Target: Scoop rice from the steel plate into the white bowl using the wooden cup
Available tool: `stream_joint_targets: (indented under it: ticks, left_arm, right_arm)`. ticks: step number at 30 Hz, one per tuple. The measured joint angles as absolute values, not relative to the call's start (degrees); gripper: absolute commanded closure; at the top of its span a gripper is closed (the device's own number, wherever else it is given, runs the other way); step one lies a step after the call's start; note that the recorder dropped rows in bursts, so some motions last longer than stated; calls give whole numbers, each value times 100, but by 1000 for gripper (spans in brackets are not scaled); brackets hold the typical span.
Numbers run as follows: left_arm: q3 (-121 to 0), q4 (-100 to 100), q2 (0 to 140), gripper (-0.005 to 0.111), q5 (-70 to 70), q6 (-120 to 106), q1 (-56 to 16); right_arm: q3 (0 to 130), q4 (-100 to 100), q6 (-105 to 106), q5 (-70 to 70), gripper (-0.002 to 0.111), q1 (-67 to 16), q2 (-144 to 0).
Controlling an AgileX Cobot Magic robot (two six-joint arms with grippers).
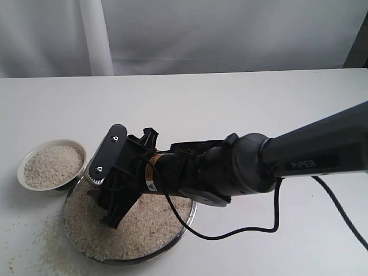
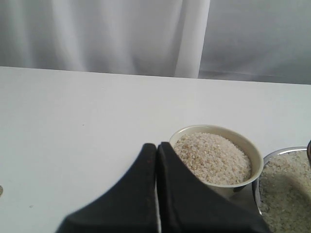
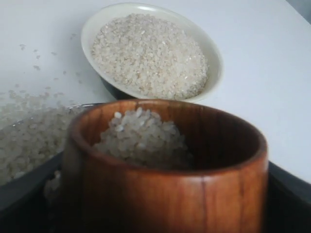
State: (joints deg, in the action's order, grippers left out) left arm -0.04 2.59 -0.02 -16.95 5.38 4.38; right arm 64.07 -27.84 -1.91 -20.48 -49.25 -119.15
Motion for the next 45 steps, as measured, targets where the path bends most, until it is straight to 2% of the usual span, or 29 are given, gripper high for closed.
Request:
stream_joint_targets:
  ticks: [9,13,20,27,34,45]
  left_arm:
    - [-4,259,-2,107,-1695,538,438]
    - [-4,259,-2,107,-1695,538,438]
    - [-4,259,-2,107,-1695,538,438]
    - [-4,259,-2,107,-1695,538,438]
    - [-4,259,-2,107,-1695,538,438]
    - [-4,259,-2,107,-1695,538,438]
  right_arm:
    - [6407,-2724,0,-2056,108,-4920,-11910]
    - [6704,-2575,419,-1402,108,-4920,-11887]
    - [8136,-2790,1014,589,108,-5076,-11888]
    - [9685,-3582,1130,1521,108,-5363,-12129]
    - [11237,-4189,1823,2536,108,-5660,-13158]
    - [11903,-4840,3231,3095,108,-5963,-14033]
